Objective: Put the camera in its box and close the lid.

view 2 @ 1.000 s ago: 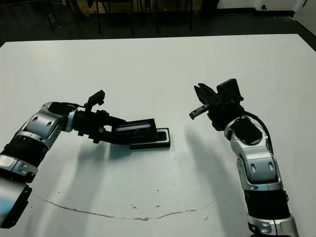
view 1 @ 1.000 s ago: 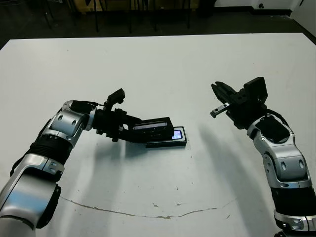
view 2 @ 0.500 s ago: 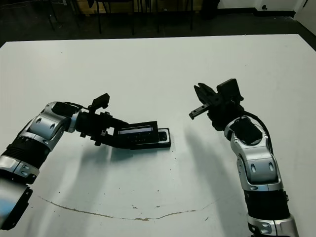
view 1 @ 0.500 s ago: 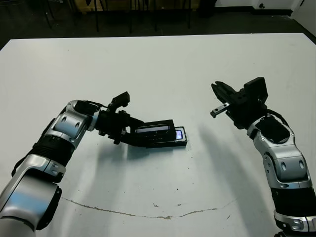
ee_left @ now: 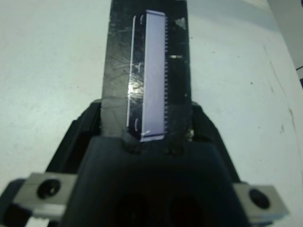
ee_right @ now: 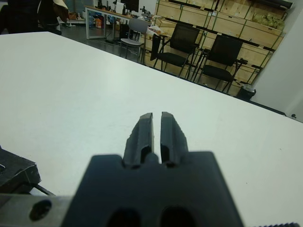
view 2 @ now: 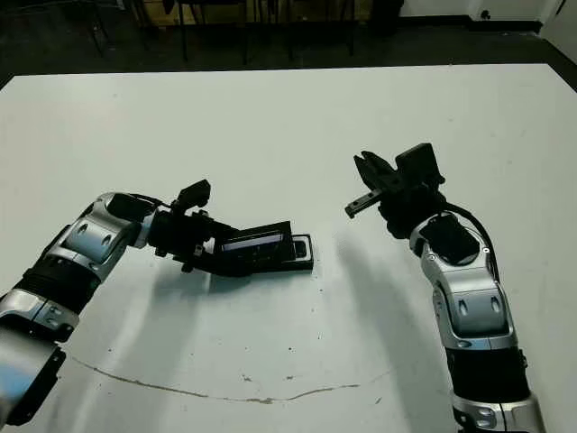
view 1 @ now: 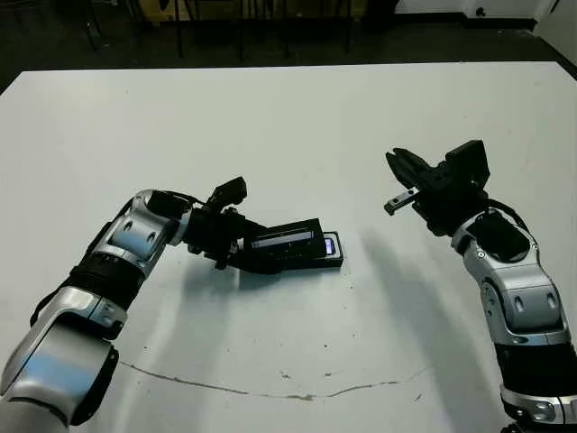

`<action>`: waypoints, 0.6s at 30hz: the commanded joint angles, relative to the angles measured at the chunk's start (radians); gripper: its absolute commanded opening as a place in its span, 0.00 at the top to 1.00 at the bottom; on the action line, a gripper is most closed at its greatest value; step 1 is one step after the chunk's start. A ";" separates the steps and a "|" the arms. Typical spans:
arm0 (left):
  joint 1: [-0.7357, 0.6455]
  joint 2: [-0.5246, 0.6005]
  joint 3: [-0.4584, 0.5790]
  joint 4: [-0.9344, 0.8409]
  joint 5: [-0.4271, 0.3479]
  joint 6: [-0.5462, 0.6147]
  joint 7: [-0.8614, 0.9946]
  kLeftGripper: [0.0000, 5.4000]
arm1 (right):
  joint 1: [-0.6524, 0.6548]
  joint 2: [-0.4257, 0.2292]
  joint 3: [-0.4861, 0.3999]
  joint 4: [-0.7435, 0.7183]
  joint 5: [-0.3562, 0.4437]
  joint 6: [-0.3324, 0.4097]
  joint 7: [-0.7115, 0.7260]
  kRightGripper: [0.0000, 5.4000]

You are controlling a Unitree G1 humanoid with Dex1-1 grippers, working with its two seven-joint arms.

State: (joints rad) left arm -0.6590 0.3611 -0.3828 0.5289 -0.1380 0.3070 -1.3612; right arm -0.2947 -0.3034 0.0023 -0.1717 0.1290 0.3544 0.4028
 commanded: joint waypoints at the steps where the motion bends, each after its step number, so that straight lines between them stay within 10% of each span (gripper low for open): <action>1: 0.054 -0.014 -0.053 0.011 0.040 0.019 -0.004 0.48 | 0.020 0.000 -0.003 0.009 0.007 0.011 -0.004 1.00; 18: 0.004 -0.104 -0.072 0.171 0.061 -0.060 0.001 0.48 | 0.028 0.001 -0.003 -0.005 0.005 0.023 -0.009 1.00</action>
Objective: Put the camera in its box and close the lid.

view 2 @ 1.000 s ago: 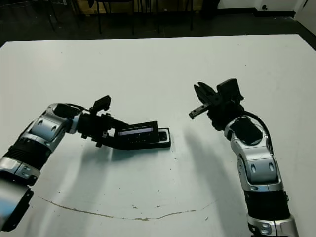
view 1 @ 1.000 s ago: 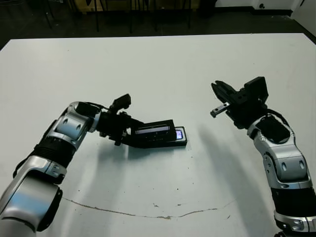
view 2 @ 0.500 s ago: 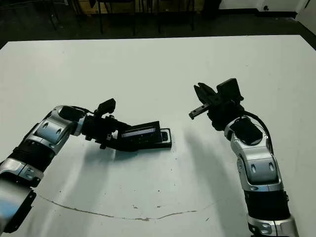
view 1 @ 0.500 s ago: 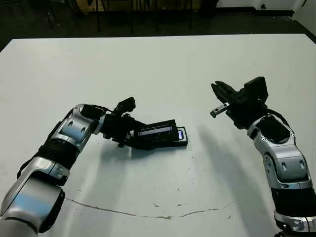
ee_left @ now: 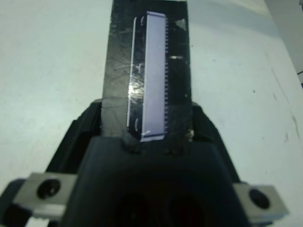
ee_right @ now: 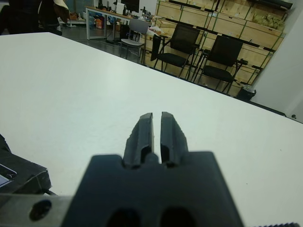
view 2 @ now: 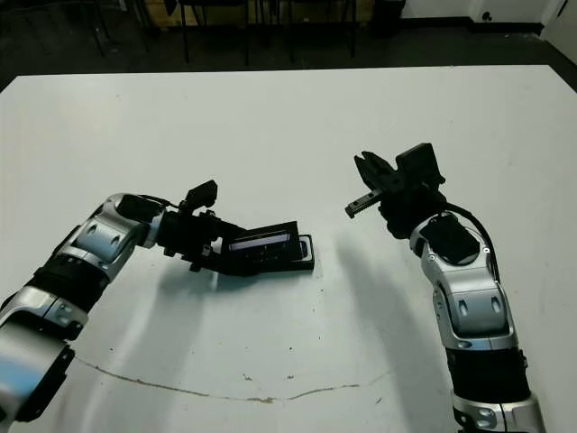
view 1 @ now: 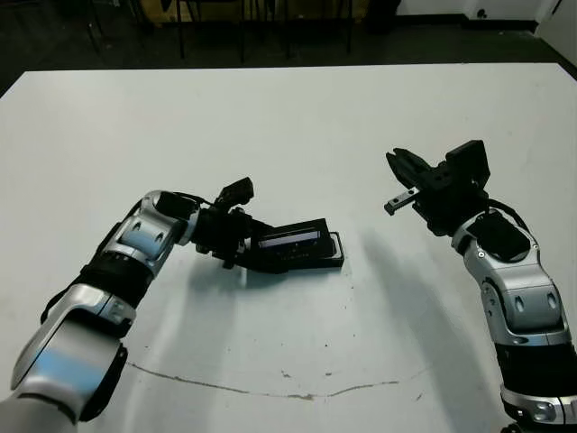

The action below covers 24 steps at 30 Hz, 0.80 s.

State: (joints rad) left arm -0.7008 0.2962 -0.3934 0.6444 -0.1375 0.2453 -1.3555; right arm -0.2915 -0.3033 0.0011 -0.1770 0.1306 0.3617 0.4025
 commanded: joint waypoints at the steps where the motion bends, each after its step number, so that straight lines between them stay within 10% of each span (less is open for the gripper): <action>1: 0.042 -0.046 -0.065 0.065 0.065 -0.010 -0.002 0.48 | 0.026 0.000 0.000 -0.001 0.001 0.014 -0.009 1.00; 24: -0.029 -0.139 -0.172 0.108 0.181 -0.038 0.026 0.48 | 0.043 -0.005 0.011 -0.043 -0.011 0.053 -0.027 1.00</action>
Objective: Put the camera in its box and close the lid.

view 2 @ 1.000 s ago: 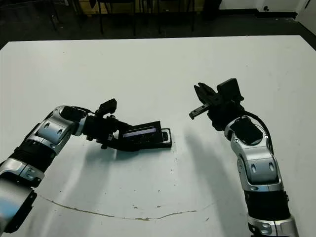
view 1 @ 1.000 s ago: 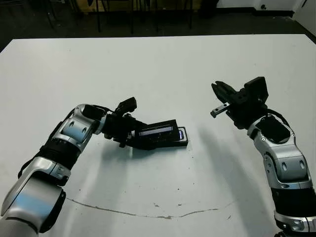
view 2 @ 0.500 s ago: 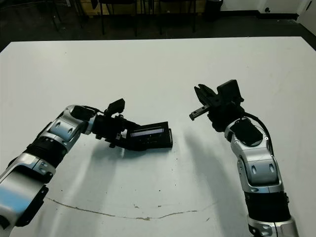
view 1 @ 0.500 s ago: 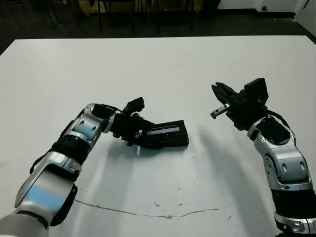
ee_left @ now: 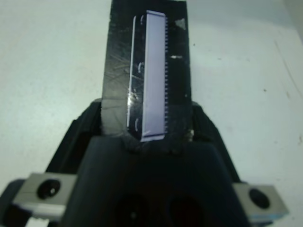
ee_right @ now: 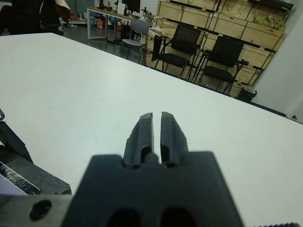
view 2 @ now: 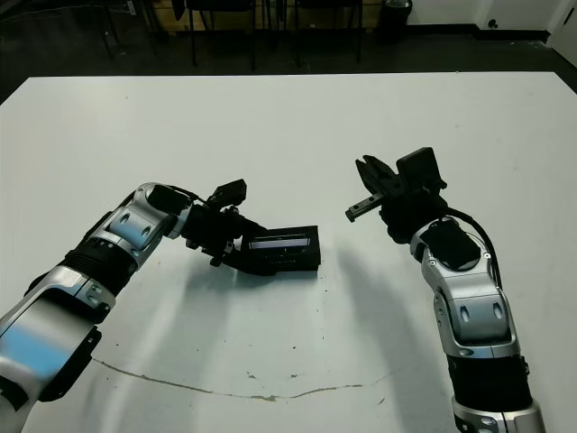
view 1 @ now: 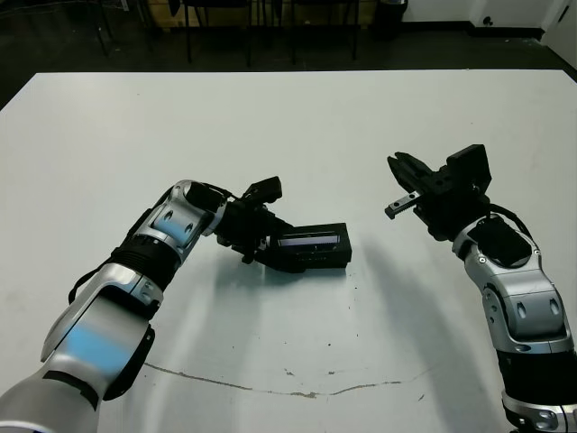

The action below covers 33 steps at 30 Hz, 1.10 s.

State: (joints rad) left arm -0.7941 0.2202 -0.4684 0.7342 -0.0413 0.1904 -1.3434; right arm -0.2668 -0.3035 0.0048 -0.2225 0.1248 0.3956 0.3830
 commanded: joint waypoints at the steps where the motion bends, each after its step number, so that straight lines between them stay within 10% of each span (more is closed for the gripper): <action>1: 0.065 -0.061 -0.101 0.009 0.091 0.014 0.018 0.48 | 0.019 -0.004 0.007 0.003 -0.005 0.018 -0.007 1.00; 15: 0.080 -0.032 -0.127 -0.036 0.147 0.033 0.078 0.48 | 0.022 -0.005 0.005 -0.014 -0.001 0.032 -0.006 1.00; 33: 0.109 0.045 -0.105 0.002 0.169 -0.144 0.133 0.00 | 0.024 -0.009 0.008 -0.041 0.001 0.052 -0.012 1.00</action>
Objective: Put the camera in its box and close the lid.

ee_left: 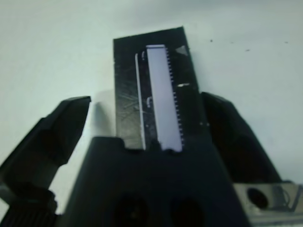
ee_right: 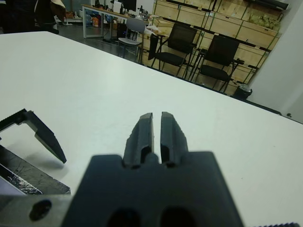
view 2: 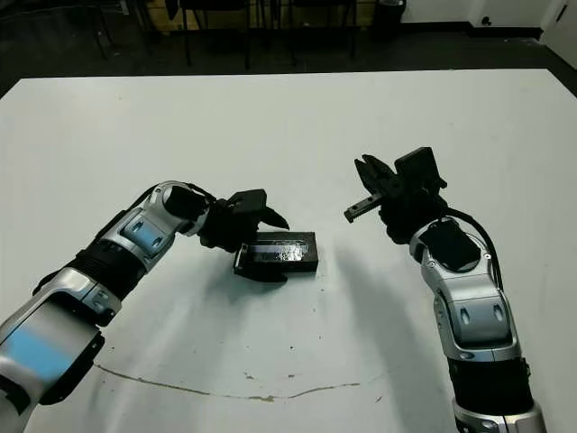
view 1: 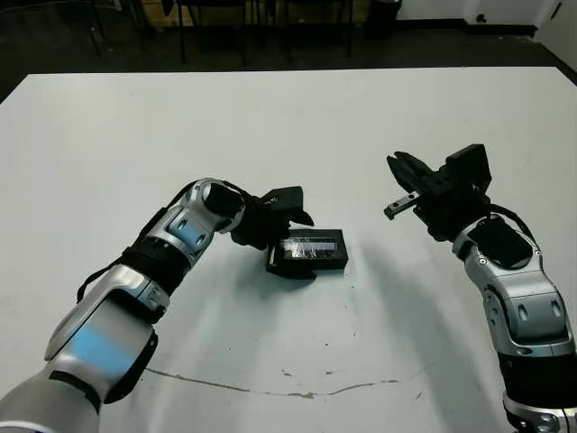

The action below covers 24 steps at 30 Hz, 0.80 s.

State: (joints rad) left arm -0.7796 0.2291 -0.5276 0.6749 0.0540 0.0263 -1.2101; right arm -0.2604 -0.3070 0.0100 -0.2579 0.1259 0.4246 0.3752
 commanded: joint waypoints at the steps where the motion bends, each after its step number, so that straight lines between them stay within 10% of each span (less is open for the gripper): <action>1: 0.099 0.043 -0.042 0.060 0.070 0.027 -0.002 0.00 | 0.018 -0.005 0.003 -0.005 0.002 0.019 -0.002 1.00; 24: 0.374 0.419 0.160 -0.266 -0.054 0.011 -0.046 0.00 | 0.025 0.000 0.011 -0.016 -0.002 0.011 -0.009 1.00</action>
State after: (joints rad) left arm -0.4842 0.6054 -0.3427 0.3895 -0.0590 0.0040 -1.2599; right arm -0.2524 -0.3053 0.0186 -0.2740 0.1244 0.4290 0.3695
